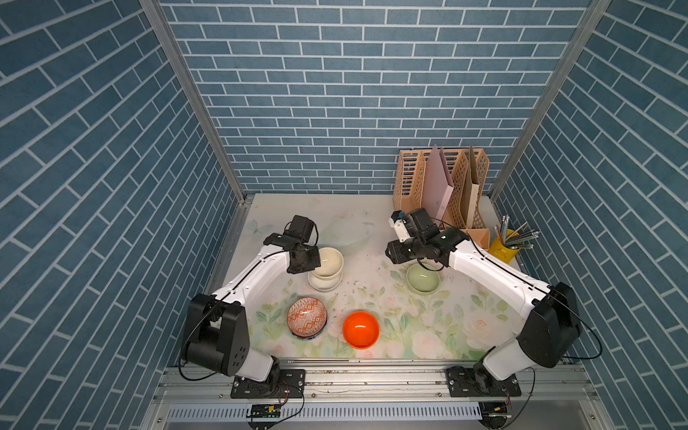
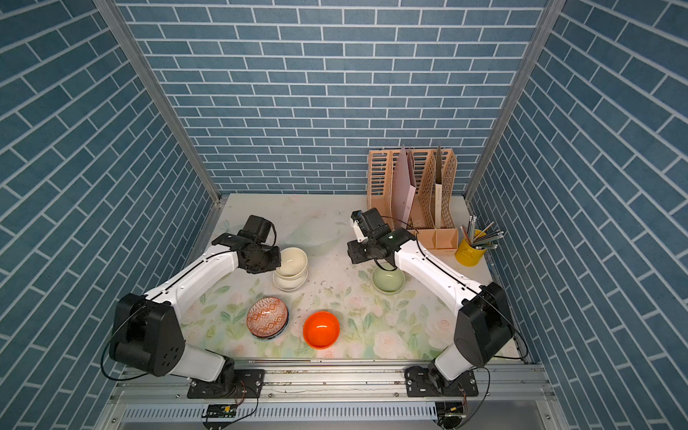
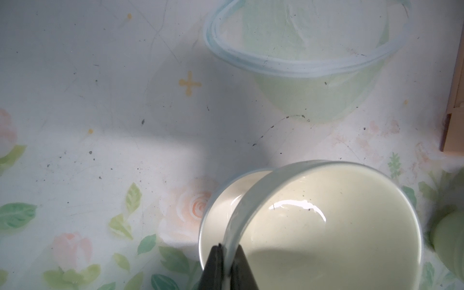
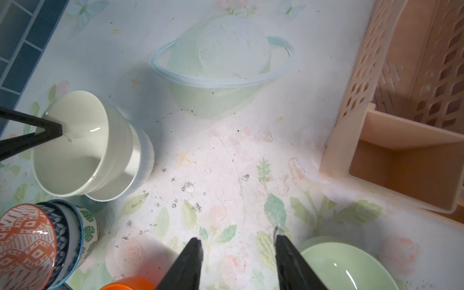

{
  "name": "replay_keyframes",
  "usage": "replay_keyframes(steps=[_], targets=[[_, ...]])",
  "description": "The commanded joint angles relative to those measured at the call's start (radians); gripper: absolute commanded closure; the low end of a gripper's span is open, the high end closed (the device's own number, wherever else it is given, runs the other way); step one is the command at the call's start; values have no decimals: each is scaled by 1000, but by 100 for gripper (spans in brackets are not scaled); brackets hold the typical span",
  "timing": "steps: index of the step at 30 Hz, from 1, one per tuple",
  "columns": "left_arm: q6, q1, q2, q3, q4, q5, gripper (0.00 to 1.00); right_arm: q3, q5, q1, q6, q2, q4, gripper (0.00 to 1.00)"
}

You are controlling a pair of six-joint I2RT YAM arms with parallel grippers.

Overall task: Stack the bowls
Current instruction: Place the bowl on the bowl.

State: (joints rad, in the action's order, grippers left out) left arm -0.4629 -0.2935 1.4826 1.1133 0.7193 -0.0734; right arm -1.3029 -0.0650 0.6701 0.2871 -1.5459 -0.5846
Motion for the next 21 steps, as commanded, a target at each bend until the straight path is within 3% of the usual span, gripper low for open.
replay_keyframes(steps=[1,21], targets=[[14,8,-5,-13,-34,-22,100,29,-4,-17,-23,37,18,49],[22,17,-3,-88,-78,-41,100,71,-4,-46,-23,69,20,49]])
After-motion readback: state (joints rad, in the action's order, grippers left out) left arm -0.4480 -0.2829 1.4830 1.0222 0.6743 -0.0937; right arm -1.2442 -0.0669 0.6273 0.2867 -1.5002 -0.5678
